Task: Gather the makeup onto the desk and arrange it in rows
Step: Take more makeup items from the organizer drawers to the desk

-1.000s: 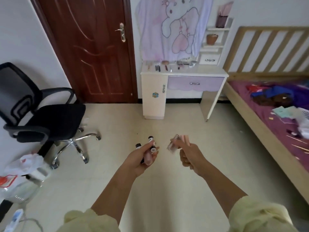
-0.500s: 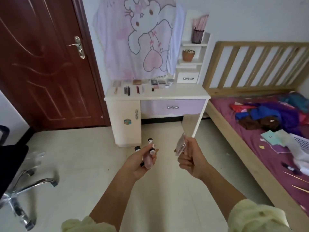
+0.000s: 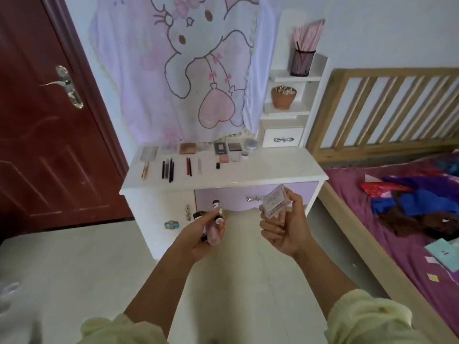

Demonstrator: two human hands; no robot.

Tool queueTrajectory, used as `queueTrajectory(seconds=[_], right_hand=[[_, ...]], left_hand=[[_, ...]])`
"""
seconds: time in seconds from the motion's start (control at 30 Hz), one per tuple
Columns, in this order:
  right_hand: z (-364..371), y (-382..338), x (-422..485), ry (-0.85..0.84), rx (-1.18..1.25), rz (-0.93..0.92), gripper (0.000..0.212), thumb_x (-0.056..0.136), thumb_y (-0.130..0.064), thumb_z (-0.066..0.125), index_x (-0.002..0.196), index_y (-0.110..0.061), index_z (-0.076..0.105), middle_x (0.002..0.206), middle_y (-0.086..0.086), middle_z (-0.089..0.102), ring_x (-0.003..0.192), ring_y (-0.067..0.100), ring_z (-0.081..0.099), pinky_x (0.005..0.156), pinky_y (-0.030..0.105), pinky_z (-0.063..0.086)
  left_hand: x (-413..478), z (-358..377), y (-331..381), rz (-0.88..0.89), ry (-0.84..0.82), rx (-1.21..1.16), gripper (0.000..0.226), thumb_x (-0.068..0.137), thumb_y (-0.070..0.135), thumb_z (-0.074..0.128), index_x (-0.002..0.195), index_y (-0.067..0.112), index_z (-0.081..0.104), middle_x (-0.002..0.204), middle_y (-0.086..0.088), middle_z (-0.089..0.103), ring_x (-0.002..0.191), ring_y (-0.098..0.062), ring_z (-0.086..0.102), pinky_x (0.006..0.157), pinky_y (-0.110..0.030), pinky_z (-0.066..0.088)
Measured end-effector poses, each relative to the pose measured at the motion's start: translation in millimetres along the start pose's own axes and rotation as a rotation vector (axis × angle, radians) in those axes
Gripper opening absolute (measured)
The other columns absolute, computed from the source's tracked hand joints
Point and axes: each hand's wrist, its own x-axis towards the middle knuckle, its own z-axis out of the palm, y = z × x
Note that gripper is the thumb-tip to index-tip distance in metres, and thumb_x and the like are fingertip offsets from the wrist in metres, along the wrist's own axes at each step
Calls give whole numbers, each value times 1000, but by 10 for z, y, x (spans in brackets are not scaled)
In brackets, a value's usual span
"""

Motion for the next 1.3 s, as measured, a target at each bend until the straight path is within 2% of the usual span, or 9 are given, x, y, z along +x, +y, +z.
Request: queueTrajectory(seconds=[0.13,0.27,0.37,0.53,0.73,0.9,0.97,1.17,1.3], right_hand=[[17,-481,732,72,-106,-46,57,87,-59,45,62,-11,60,44,-6,24,35,6,20,37,19,12],[-146,-763,1395,165,-192,-32,55,87,-61,46,66,-12,56,44,-6,21,36,7,17,39,19,10],[-318,-912,1887,263,-296,23,48,80,-62,55,63,-18,43,48,-6,17,38,9,14,36,18,14],[-617,-1174,2665,398,-599,136,58,78,-59,62,63,-23,19,56,-2,12,47,14,9,46,26,9],[-1082,-1676,3649,548,-1000,242,55,77,-66,63,69,-15,46,49,-1,37,37,13,31,39,19,24],[-1404,-2087,4295,430,-1358,289,35,89,-56,57,82,-21,56,87,2,55,70,14,52,57,19,39],[-1512,-2177,4513,475,-1476,306,47,82,-61,60,92,-14,57,88,3,57,80,20,55,70,27,41],[-1733,-2256,4991,490,-1778,347,42,76,-61,59,85,-20,55,89,1,62,83,24,58,70,30,44],[-1787,-2262,5211,546,-1759,319,51,79,-61,60,99,-16,48,98,3,62,100,26,62,75,31,42]], left_hand=[[751,116,560,13,-12,82,13,88,16,64,96,6,62,87,-5,58,59,-6,57,65,-17,56],[1401,178,919,-49,12,103,8,87,19,66,84,12,69,84,-4,58,58,-5,58,63,-13,51],[1834,192,1067,-67,36,84,13,89,18,64,78,11,68,81,-3,59,55,-6,58,58,-14,53],[2548,201,1215,-130,107,-16,11,89,14,63,82,7,63,75,-4,61,51,-6,58,59,-17,54],[3572,269,1340,-155,202,-66,7,86,12,65,81,8,62,72,-5,57,49,-8,55,57,-17,54],[4252,327,1291,-224,379,131,22,71,11,76,89,4,63,72,-9,60,50,-12,55,52,-20,52],[4413,342,1300,-245,427,215,26,74,13,78,94,3,65,76,-11,63,55,-15,56,54,-23,51],[4740,347,1360,-290,465,460,26,77,23,79,93,5,71,83,-11,71,65,-19,60,68,-29,53],[4840,334,1404,-313,480,501,24,78,22,78,93,5,70,77,-9,70,58,-17,60,57,-24,52]])
